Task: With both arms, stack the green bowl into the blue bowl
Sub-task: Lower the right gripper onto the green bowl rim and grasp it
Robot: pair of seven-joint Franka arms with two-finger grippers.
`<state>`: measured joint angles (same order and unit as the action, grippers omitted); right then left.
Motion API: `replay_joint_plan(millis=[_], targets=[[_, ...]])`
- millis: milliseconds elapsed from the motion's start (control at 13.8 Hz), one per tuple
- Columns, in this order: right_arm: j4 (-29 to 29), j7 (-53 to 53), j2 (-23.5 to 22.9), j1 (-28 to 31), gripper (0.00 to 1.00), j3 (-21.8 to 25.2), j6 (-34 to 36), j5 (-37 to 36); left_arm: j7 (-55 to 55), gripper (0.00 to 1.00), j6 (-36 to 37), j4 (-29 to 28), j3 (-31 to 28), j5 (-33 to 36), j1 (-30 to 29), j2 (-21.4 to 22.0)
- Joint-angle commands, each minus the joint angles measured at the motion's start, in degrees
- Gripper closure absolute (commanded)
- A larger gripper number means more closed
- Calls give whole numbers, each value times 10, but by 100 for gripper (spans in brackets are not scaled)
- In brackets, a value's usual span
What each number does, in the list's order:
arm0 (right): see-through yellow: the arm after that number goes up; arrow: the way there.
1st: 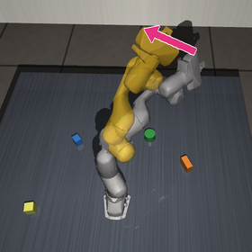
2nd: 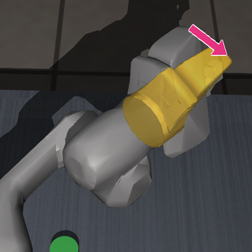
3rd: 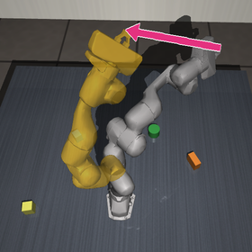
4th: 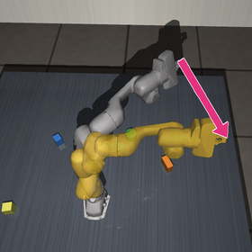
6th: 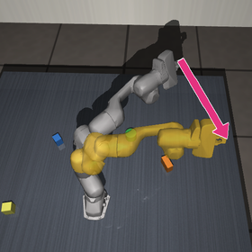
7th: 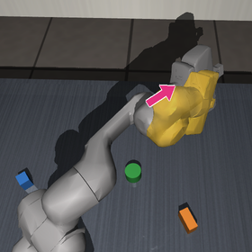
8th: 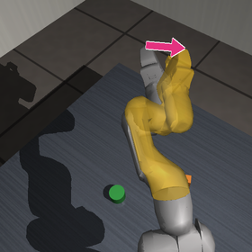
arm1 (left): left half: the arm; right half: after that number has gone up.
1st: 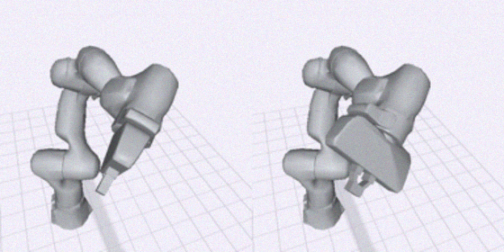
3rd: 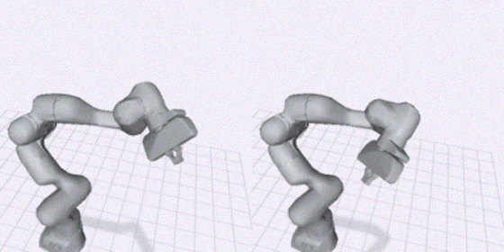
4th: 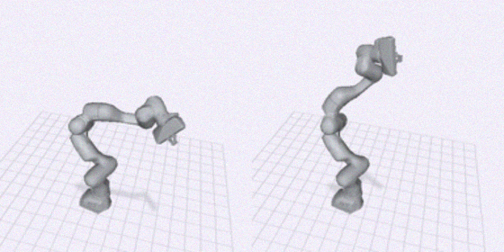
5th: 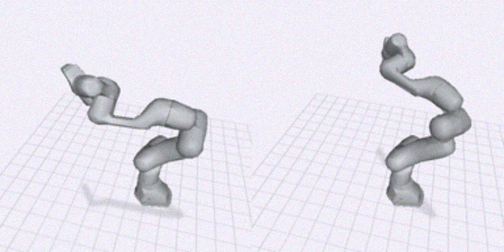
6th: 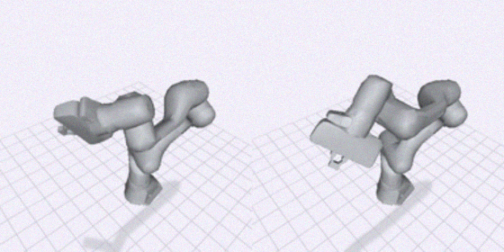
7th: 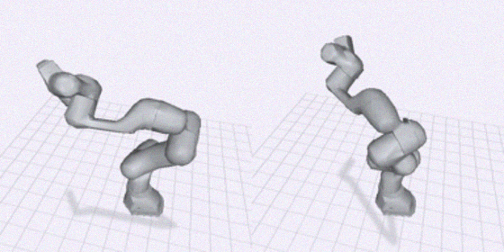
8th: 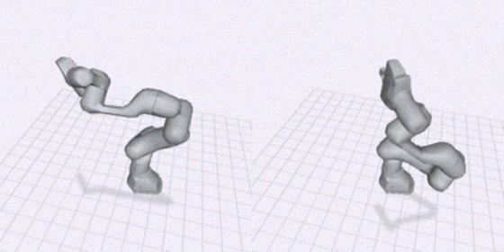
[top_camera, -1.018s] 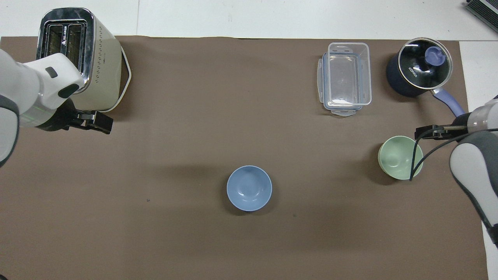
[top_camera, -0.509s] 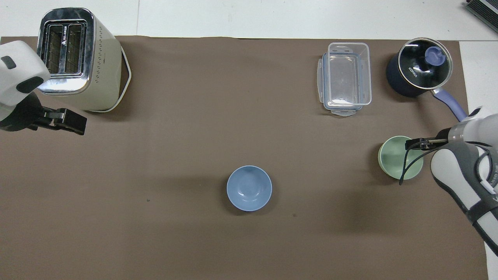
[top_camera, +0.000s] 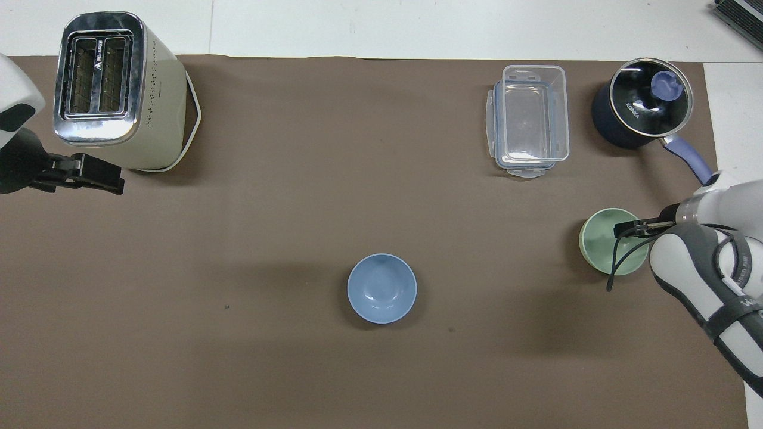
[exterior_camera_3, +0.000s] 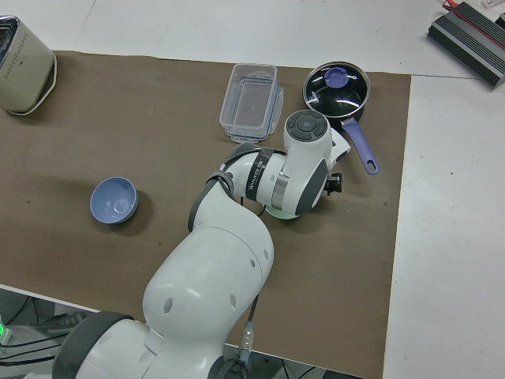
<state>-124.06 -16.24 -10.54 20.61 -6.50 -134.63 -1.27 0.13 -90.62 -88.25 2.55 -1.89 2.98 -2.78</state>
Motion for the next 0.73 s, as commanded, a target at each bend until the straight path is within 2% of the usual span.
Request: replay_joint_plan(millis=[0,73,218,509,582,655], targets=[[-3,-36,17,8,16,-5,26,33,1,0,-14,-25,3,-8,-10,21],[-2,-47,17,8,25,-4,38,56,1,0,-14,-25,3,-8,-10,21],[7,-70,17,10,56,-4,57,66,1,0,-15,-25,3,-8,-10,21],[15,-73,17,16,95,-4,59,66,1,0,-15,-25,3,-8,-10,21],[18,-73,17,17,100,-4,60,67,1,0,-15,-25,3,-8,-10,21],[22,-73,17,18,100,-4,60,72,1,0,-14,-25,3,-8,-10,21]])
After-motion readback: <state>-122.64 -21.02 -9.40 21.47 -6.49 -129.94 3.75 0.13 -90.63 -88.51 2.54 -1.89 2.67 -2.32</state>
